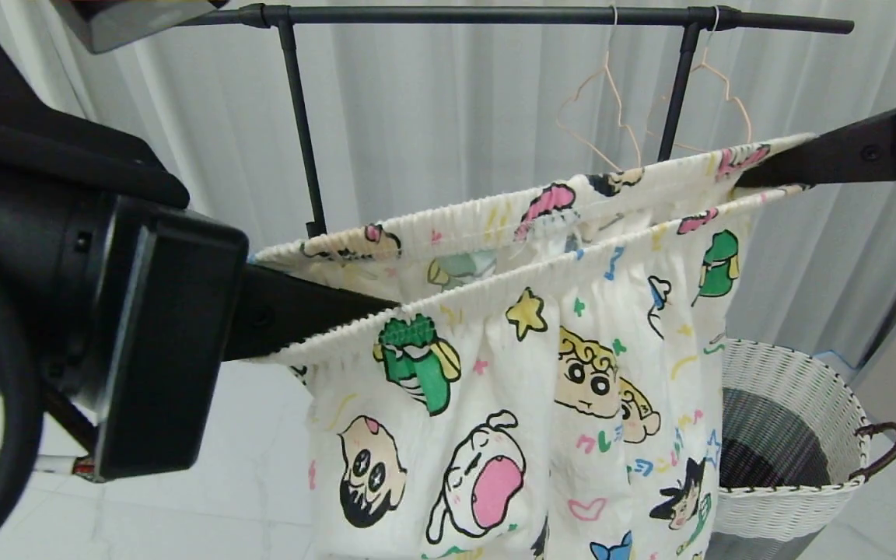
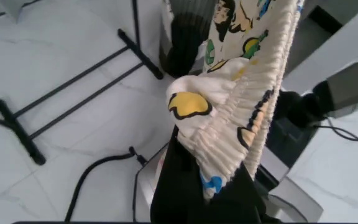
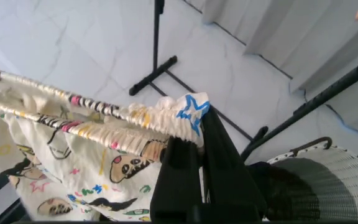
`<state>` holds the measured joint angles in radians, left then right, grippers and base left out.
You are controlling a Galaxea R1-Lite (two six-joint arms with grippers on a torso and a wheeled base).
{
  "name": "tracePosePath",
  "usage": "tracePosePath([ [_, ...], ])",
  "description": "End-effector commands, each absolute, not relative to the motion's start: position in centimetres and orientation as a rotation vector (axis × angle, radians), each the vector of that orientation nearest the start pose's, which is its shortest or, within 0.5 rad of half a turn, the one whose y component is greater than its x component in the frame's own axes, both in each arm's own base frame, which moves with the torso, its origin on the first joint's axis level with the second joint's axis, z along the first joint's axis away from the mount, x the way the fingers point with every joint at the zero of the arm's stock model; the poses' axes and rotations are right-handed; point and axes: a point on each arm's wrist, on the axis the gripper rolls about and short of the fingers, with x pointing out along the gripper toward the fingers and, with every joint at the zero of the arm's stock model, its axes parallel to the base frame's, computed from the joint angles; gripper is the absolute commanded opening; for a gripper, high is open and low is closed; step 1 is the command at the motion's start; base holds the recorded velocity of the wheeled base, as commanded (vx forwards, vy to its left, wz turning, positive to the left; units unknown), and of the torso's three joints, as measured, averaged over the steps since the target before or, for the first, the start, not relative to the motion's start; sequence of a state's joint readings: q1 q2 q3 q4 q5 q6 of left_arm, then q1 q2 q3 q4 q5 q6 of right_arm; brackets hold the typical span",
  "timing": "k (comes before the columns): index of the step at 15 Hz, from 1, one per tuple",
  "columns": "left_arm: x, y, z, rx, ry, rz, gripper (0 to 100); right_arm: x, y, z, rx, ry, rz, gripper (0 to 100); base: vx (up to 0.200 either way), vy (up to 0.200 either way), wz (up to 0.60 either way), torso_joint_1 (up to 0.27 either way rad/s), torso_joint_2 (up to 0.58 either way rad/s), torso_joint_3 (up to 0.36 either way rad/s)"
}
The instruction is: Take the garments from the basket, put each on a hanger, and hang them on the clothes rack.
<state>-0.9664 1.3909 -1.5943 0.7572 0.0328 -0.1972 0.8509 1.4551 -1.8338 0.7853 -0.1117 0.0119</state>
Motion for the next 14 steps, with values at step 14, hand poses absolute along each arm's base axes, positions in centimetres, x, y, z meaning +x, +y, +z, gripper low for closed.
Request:
tracePosePath([
  [14, 15.7, -18.8, 39.7, 0.284, 0.296, -0.650, 0, 8.1, 10.4, 39.0, -0.335, 0.646, 0.798, 0, 0.000, 0.000, 0.00, 0.000, 0.00, 0.000],
])
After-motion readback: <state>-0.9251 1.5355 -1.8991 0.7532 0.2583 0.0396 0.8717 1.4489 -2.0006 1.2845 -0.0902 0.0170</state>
